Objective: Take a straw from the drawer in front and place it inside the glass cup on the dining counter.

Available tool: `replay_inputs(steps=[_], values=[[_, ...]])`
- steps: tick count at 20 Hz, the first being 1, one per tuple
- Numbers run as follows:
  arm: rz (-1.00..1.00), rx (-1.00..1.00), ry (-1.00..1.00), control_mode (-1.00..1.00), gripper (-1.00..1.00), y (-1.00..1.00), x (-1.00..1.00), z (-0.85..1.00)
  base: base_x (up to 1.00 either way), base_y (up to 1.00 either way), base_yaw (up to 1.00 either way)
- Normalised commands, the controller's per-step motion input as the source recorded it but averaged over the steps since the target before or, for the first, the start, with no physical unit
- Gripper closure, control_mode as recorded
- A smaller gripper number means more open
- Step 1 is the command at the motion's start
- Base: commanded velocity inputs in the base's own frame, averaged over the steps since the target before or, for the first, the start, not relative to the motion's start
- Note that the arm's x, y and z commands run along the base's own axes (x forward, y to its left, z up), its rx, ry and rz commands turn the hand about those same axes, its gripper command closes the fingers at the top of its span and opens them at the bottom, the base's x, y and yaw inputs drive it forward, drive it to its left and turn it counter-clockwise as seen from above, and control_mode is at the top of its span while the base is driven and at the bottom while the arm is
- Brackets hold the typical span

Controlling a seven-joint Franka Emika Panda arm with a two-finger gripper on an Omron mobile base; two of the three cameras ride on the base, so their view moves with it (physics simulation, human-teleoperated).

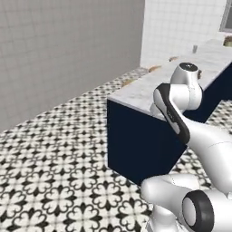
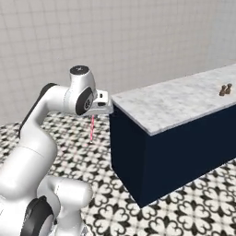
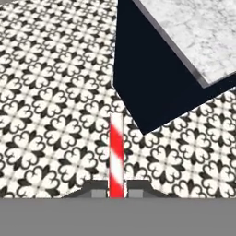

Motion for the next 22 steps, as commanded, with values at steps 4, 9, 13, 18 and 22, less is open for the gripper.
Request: replay_inputs(steps=[4,9,13,18,22], values=[[0.0,0.0,0.0,1.0,1.0,0.0,0.0,0.0,0.77,0.86,-0.48],[0.0,0.0,0.0,1.0,1.0,0.0,0.0,0.0,0.7,0.84,-0.48],[0.0,0.0,0.0,1.0,1.0,0.0,0.0,0.0,0.63,0.78,-0.46],[0.0,0.0,0.0,1.0,1.0,0.0,0.0,0.0,0.64,0.9,-0.47],[0.0,0.0,0.0,1.0,1.0,0.0,0.0,0.0,0.59,0.94,-0.47]])
